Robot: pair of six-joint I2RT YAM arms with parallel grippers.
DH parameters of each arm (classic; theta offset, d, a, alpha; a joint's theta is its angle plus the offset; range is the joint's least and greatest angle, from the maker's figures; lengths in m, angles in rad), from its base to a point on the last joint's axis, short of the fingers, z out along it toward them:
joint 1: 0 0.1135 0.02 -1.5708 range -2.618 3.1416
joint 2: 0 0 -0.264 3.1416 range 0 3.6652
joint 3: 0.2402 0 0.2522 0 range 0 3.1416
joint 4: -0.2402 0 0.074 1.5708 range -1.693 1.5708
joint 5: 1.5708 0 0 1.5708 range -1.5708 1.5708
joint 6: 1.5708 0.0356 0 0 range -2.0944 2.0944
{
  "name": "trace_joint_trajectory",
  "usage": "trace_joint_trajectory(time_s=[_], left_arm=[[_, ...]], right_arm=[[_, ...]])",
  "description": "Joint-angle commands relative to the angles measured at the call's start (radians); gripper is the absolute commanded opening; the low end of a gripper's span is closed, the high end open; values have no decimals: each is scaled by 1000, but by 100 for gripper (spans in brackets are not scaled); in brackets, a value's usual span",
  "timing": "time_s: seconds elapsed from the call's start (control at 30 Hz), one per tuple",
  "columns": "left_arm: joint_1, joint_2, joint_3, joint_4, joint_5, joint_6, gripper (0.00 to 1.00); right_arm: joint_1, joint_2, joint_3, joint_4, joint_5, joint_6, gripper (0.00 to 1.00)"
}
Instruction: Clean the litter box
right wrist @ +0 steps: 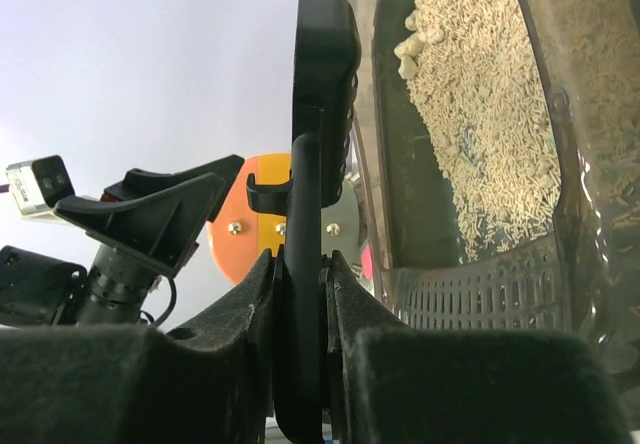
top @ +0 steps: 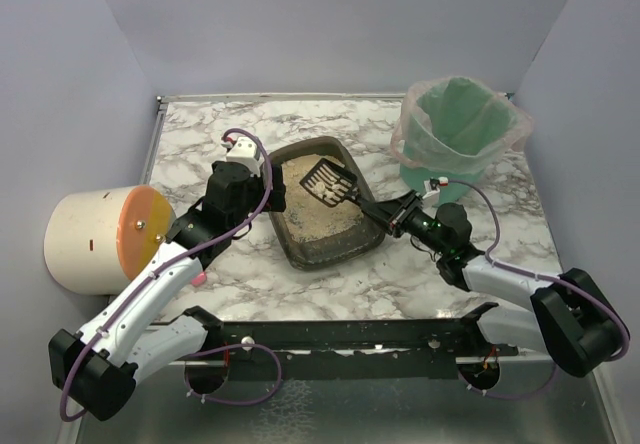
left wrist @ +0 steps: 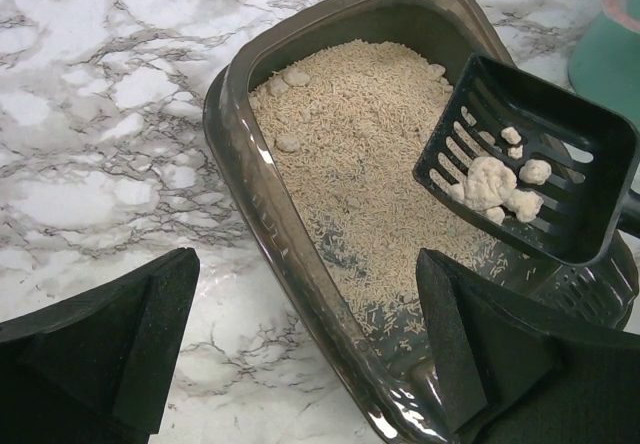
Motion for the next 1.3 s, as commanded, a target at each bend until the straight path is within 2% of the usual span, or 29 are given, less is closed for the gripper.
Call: trace_joint_trajectory(time_s=[0.0, 0.37, 0.73, 0.93, 1.27], left_arm=[[-1, -18, -7, 11, 16, 1, 99], [-1, -23, -9, 10, 7, 4, 99], [-1, -27, -9, 10, 12, 3, 99], [-1, -29, -9, 10, 13, 3, 99], [-3, -30, -8, 11, 11, 4, 99]], right_arm=[[-9, -42, -3, -11, 47, 1, 1], [-11, -137, 79, -105, 105, -39, 1], [-11, -230, 270, -346, 244, -103, 1], [-11, -288, 426, -585, 421, -179, 1], [-11, -377, 622, -873, 770, -338, 1]])
